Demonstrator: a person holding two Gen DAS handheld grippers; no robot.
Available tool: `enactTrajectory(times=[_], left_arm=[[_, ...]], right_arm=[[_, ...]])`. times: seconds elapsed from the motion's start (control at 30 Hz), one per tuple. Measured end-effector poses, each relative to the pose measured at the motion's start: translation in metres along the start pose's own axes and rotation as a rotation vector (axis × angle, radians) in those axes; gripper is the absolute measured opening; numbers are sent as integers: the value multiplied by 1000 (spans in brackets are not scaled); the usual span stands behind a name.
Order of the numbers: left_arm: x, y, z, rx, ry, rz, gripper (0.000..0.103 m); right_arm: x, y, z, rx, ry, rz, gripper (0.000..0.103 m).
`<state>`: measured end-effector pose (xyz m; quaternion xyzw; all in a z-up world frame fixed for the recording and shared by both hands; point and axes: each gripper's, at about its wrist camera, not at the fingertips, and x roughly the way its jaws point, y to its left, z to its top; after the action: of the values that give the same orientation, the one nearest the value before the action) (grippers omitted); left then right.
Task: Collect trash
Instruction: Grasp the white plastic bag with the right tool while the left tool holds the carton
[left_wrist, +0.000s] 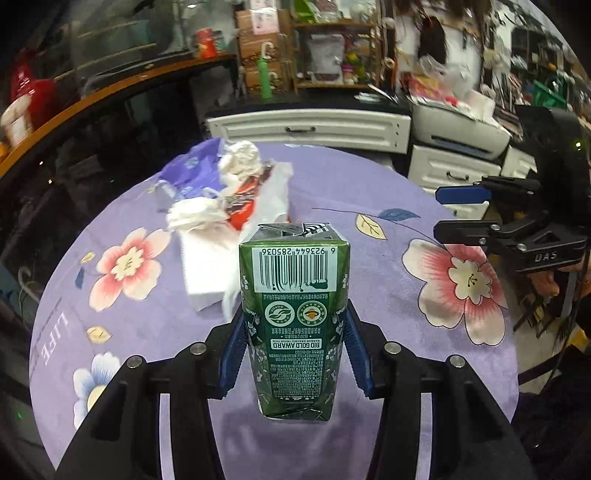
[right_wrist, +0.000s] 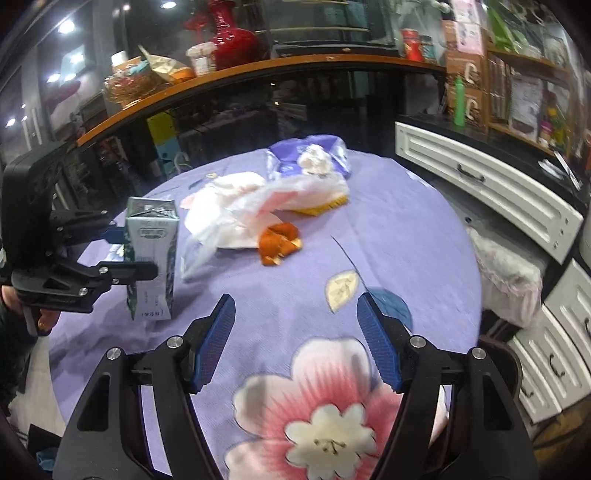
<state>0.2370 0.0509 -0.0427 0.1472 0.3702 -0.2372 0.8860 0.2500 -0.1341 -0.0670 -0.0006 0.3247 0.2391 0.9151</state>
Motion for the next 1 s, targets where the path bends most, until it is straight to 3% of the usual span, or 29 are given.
enactTrajectory(times=[0.3,0.47,0.57,0.63,0.7,0.77,0.87,1.0], left_arm=[[-31,23,-39,-191,-65,68,48],[-37,31,-47,-237,-83,71,48],[-37,31,-49,-248,-96,75,48],[-37,31,-50,-253,-104,69,48],[-37,29,-51,-246,-110,82,48],[-38,28,-52,-244,-116,84,49],[-40,27,-51,-259,-135,72,48],[-43,24,-47,-270,-156,68,48]], right_arm=[[43,14,40,10,37,104,69],[82,9,71,146,78,196,68],[110,10,84,186,117,160,66],[126,9,87,205,142,148,54],[139,10,87,209,164,140,27],[143,14,86,190,163,123,11],[130,17,85,175,125,139,4],[94,25,91,91,37,141,2]])
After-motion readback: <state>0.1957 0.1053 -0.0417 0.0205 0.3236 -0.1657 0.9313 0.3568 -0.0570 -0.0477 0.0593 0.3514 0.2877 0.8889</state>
